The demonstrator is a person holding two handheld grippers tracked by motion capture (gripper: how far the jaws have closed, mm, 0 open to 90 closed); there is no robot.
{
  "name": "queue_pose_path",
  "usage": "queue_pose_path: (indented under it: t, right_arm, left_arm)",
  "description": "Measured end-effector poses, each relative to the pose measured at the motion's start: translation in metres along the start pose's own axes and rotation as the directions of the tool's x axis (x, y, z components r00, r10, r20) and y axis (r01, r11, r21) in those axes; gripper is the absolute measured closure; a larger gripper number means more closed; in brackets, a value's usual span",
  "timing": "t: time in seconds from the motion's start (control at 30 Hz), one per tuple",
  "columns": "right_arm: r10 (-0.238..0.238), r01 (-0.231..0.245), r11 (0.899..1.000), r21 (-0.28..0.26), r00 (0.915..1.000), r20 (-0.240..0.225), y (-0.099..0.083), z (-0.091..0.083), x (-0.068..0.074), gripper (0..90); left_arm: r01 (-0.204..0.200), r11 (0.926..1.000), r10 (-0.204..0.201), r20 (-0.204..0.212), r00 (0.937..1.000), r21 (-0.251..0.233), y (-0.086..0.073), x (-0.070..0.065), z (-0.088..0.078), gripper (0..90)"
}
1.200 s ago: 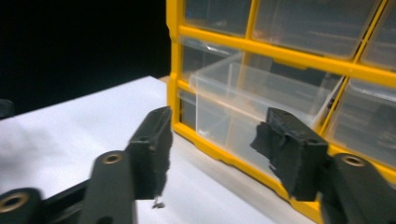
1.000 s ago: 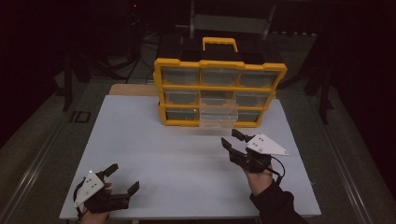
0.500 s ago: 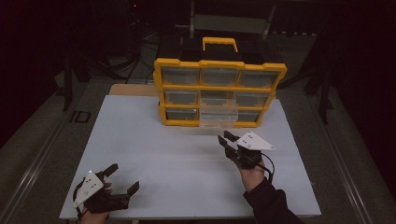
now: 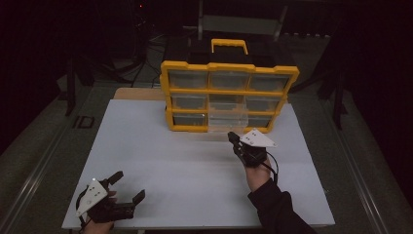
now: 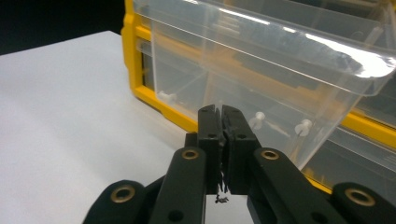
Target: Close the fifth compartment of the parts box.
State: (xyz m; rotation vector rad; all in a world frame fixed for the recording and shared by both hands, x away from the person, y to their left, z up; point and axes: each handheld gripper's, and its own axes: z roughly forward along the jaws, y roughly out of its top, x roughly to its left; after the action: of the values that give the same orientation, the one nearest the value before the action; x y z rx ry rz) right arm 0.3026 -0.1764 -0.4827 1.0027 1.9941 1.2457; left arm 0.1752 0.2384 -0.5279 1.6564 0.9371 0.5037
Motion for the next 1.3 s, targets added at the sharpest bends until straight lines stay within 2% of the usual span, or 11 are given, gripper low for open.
queue_pose_path:
  t: [0.33, 0.87, 1.3]
  right_arm:
    - [0.006, -0.007, 1.0, 0.017, 0.9994, 0.034, 0.004, 0.009, -0.001, 89.2]
    - [-0.011, 0.011, 1.0, 0.021, 0.9991, 0.041, 0.014, 0.02, -0.003, 89.3]
    - [0.01, -0.01, 1.0, 0.001, 0.9991, 0.04, 0.016, 0.029, -0.008, 89.3]
  left_arm:
    - [0.001, 1.0, -0.001, 0.001, 1.0, -0.001, 0.0, 0.0, 0.0, 0.0]
    - [0.003, 1.0, -0.003, 0.002, 1.0, 0.0, 0.0, 0.0, 0.0, 0.0]
    - [0.001, 1.0, -0.001, 0.003, 1.0, 0.002, -0.001, 0.001, 0.0, 0.0]
